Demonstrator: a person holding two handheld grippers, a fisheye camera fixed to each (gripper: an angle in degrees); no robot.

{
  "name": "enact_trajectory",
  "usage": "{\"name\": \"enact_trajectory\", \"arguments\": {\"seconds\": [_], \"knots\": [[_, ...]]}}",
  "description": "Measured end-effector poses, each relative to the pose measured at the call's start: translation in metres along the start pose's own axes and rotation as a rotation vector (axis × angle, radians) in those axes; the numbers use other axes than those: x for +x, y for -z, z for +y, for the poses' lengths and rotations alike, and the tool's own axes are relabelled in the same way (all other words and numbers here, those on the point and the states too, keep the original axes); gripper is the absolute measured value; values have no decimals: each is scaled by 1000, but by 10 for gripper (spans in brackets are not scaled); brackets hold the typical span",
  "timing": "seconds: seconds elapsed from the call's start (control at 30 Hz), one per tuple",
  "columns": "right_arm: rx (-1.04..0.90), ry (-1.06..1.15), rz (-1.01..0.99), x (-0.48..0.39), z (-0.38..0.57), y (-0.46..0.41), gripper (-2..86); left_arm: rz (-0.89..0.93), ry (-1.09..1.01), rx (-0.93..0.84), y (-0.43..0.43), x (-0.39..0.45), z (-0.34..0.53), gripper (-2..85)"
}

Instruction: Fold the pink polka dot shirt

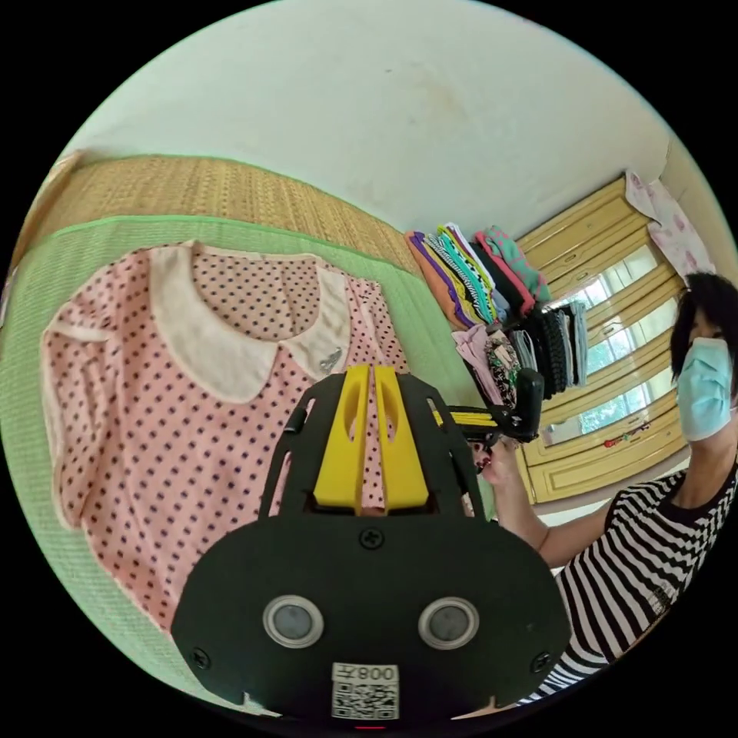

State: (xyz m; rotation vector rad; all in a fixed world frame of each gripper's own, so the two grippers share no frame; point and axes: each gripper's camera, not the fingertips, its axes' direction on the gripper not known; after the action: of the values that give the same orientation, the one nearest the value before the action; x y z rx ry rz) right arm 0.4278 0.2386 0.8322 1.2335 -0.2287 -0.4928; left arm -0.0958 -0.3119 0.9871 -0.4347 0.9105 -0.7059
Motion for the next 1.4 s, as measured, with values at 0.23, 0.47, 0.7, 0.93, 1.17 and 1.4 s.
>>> {"name": "enact_trajectory", "arguments": {"seconds": [0.23,0.47,0.7,0.93,1.17,1.4], "knots": [[-54,135,-92,-84,-70,-33,44,-310,297,165,143,-81,105,67],[-157,297,-50,-178,-179,-97,73,-169,415,221,181,-146,150,80],[-248,349,75,-249,-296,-183,81,-99,381,253,208,-185,166,47],[-324,403,185,-309,-388,-266,80,-14,323,257,237,-208,182,15],[-460,525,343,-353,-427,-337,82,101,348,303,264,-230,199,14],[-510,592,421,-372,-440,-363,81,-2,277,334,303,-227,205,59]]}}
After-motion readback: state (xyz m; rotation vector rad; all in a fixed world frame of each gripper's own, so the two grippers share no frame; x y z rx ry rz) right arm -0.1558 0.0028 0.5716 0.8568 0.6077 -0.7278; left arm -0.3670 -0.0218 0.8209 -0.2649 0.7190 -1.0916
